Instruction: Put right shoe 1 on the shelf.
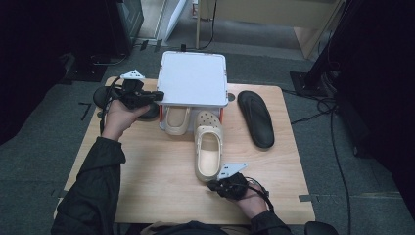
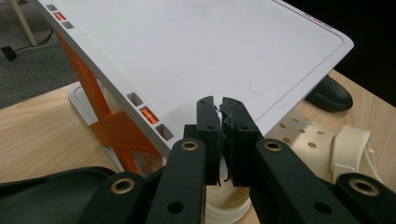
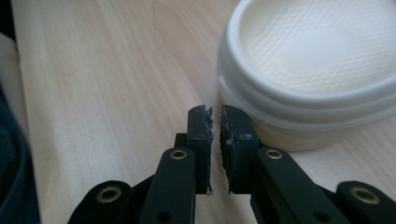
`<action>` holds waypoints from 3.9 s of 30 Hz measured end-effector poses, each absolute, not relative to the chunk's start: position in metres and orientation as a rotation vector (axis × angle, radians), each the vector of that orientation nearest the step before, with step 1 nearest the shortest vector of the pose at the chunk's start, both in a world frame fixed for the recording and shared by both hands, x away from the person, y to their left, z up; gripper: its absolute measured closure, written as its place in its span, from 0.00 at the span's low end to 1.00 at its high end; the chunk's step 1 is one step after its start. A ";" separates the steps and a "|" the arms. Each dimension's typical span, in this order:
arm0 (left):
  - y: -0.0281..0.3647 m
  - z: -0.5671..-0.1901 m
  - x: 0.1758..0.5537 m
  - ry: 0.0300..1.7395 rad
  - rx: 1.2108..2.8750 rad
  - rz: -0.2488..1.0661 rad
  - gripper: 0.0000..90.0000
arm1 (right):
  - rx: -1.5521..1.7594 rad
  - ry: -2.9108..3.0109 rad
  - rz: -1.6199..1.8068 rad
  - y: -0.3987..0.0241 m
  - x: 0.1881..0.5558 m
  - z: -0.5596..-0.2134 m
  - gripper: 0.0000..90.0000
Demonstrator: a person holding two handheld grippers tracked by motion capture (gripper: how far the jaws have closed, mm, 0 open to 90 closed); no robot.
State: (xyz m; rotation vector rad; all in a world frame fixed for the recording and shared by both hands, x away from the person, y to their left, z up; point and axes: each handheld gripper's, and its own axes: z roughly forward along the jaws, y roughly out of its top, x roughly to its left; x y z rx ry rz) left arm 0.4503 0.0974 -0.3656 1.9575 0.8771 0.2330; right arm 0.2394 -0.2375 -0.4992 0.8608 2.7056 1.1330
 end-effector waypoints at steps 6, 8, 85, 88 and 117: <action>0.096 -0.365 0.450 0.874 1.961 0.230 0.96 | 0.821 2.689 1.134 -0.235 0.242 -0.495 0.93; 0.097 -0.366 0.450 0.875 1.960 0.229 0.96 | 0.806 2.685 1.132 -0.233 0.242 -0.494 0.93; 0.093 -0.366 0.450 0.867 1.957 0.214 0.98 | 0.835 2.424 1.093 -0.197 0.347 -0.470 0.94; 0.093 -0.366 0.450 0.867 1.960 0.215 0.98 | 0.866 2.417 1.115 -0.195 0.348 -0.469 0.88; 0.093 -0.367 0.451 0.864 1.955 0.213 0.98 | 0.999 2.350 1.058 -0.154 0.388 -0.476 0.74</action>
